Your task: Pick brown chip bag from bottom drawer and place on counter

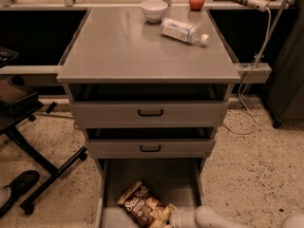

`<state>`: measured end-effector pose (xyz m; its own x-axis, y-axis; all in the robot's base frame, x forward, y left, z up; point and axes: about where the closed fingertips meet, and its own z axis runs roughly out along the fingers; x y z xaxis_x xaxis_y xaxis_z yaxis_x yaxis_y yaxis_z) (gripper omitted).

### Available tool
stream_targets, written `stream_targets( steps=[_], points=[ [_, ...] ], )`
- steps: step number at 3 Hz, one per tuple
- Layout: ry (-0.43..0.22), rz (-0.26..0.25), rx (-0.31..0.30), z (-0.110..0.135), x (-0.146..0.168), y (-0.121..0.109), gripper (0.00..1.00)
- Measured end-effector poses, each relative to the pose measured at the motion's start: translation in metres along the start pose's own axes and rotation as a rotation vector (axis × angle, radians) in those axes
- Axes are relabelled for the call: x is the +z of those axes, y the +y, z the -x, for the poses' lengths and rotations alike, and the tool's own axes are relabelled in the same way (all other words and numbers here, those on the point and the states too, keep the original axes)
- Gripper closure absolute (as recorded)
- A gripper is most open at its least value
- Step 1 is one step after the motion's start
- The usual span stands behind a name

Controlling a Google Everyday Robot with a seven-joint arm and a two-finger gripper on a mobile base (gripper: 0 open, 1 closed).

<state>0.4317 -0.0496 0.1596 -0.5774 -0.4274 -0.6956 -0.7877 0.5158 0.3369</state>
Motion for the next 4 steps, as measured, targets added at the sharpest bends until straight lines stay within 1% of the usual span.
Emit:
stream_targets(
  steps=[1,2,3,4],
  points=[
    [-0.039,0.01,-0.054,0.021,0.025,-0.004,0.0],
    [-0.058,0.027,-0.097,0.04,0.048,-0.007,0.0],
    [-0.057,0.051,-0.14,0.059,0.064,-0.006,0.0],
    [-0.057,0.051,-0.14,0.059,0.064,-0.006,0.0]
  ],
)
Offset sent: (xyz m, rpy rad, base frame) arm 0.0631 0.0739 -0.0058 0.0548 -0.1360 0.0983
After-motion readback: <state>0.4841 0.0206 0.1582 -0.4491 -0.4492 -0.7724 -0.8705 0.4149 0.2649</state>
